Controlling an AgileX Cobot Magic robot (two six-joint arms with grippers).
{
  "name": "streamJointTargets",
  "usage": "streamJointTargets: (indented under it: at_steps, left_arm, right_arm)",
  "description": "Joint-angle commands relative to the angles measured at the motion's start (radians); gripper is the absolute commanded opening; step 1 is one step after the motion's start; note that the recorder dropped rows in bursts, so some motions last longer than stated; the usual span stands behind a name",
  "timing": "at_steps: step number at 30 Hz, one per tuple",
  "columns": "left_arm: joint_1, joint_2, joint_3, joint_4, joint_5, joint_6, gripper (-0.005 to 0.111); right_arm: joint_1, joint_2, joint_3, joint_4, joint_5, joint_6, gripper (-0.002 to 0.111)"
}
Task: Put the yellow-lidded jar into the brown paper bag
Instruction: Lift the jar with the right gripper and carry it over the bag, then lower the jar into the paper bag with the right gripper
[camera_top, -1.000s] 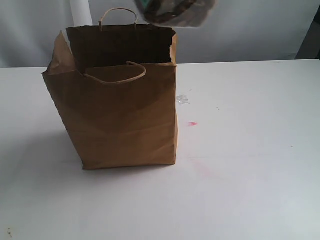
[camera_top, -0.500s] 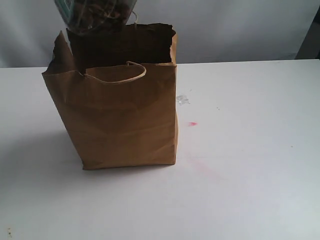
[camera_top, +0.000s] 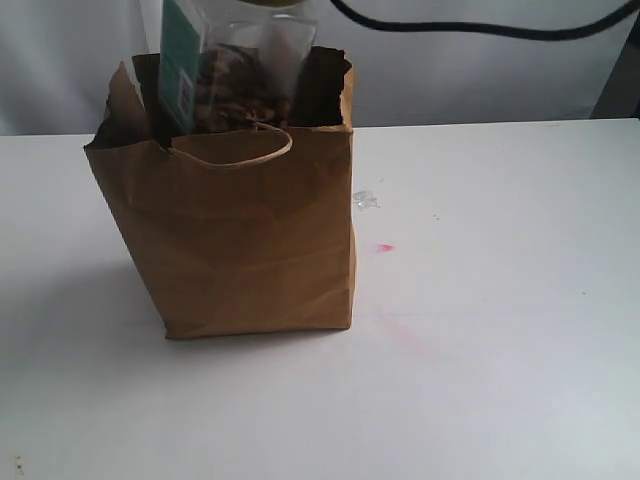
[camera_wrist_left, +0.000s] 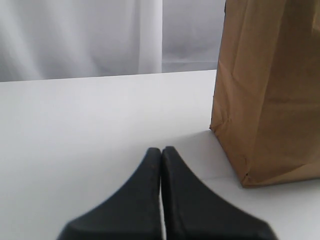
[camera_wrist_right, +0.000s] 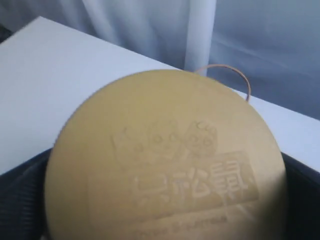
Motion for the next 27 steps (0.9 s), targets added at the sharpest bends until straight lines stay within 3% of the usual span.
streamJointTargets:
  at_steps: [1,11,18,27]
  left_arm:
    - [-0.005,0.003,-0.002,-0.004,-0.009,-0.004,0.001]
    - [-0.005,0.003,-0.002,-0.004,-0.009,-0.004,0.001]
    - [-0.005,0.003,-0.002,-0.004,-0.009,-0.004,0.001]
    - [-0.005,0.003,-0.002,-0.004,-0.009,-0.004,0.001]
  right_arm:
    - [0.002,0.02,-0.006,-0.071,0.043,0.034,0.0]
    - [0.006,0.09,-0.006,-0.13,0.082,0.217,0.0]
    - [0.052,0.151,-0.006,-0.274,0.082,0.318,0.0]
    - [0.072,0.183,-0.006,-0.299,0.073,0.345,0.0]
